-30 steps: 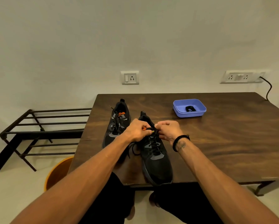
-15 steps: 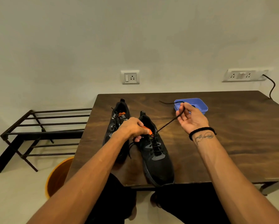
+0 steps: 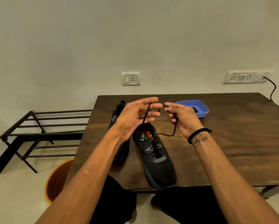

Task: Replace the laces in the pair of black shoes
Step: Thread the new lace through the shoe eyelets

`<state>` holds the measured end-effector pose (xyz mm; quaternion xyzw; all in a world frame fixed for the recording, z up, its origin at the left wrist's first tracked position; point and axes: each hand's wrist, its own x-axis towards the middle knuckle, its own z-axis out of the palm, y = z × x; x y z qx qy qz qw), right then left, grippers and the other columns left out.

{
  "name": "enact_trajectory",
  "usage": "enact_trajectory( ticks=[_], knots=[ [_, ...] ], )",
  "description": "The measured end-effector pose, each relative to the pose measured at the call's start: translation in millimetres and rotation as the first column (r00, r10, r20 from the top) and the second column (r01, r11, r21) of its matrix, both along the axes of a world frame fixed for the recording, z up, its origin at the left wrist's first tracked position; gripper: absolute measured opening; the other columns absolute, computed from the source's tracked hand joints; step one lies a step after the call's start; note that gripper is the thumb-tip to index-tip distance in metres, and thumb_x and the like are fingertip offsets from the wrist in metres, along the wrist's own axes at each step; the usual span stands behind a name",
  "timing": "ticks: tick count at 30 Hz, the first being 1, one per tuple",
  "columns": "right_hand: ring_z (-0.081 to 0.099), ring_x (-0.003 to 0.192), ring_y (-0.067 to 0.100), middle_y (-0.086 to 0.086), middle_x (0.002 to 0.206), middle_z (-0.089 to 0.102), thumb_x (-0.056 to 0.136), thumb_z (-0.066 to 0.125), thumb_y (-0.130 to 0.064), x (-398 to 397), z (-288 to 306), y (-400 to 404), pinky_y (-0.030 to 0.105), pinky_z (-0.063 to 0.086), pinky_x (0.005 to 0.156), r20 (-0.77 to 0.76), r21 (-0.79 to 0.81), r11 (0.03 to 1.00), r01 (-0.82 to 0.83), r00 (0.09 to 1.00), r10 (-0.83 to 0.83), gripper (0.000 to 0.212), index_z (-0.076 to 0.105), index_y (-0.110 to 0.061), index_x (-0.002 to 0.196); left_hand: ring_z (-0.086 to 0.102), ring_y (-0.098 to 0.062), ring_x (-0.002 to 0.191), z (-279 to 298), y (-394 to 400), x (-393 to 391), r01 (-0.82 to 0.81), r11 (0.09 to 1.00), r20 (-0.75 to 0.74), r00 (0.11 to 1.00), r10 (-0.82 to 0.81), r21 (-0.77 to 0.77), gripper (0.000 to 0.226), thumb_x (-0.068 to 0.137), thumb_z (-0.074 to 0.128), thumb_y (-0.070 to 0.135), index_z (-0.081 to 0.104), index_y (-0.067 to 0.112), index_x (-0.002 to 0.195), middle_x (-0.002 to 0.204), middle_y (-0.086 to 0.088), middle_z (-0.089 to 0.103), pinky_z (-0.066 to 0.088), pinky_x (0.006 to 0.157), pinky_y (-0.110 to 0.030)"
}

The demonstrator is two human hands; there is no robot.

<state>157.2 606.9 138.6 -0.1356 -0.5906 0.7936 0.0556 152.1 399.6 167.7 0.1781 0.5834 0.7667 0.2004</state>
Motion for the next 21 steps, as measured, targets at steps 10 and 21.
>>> enact_trajectory(
  ticks=[10,21],
  knots=[
    [0.058,0.060,0.007,0.009,0.085,0.072,0.096,0.067,-0.004,11.7,-3.1,-26.6,0.016,0.048,0.052,0.071,0.081,0.976,-0.202,0.978,0.197,0.014,0.072,0.001,0.108,0.066,-0.002,0.055,-16.9,10.7,1.9,-0.664,0.646,-0.688,0.667,0.286,-0.376,0.021,0.090,0.075,0.047,0.077,0.027,0.087,0.066,0.011,0.071,0.060,0.061,-0.028],
    [0.054,0.048,0.007,0.009,0.074,0.073,0.088,0.081,-0.016,3.5,-12.2,5.2,0.015,0.046,0.044,0.122,0.129,0.979,0.157,0.977,-0.172,0.019,0.071,-0.001,0.084,0.069,-0.013,0.067,-21.0,-10.5,-14.6,-0.730,0.656,-0.325,0.678,0.660,-0.193,0.030,0.090,0.077,0.043,0.066,0.016,0.085,0.072,0.002,0.073,0.057,0.073,-0.035]
  ],
)
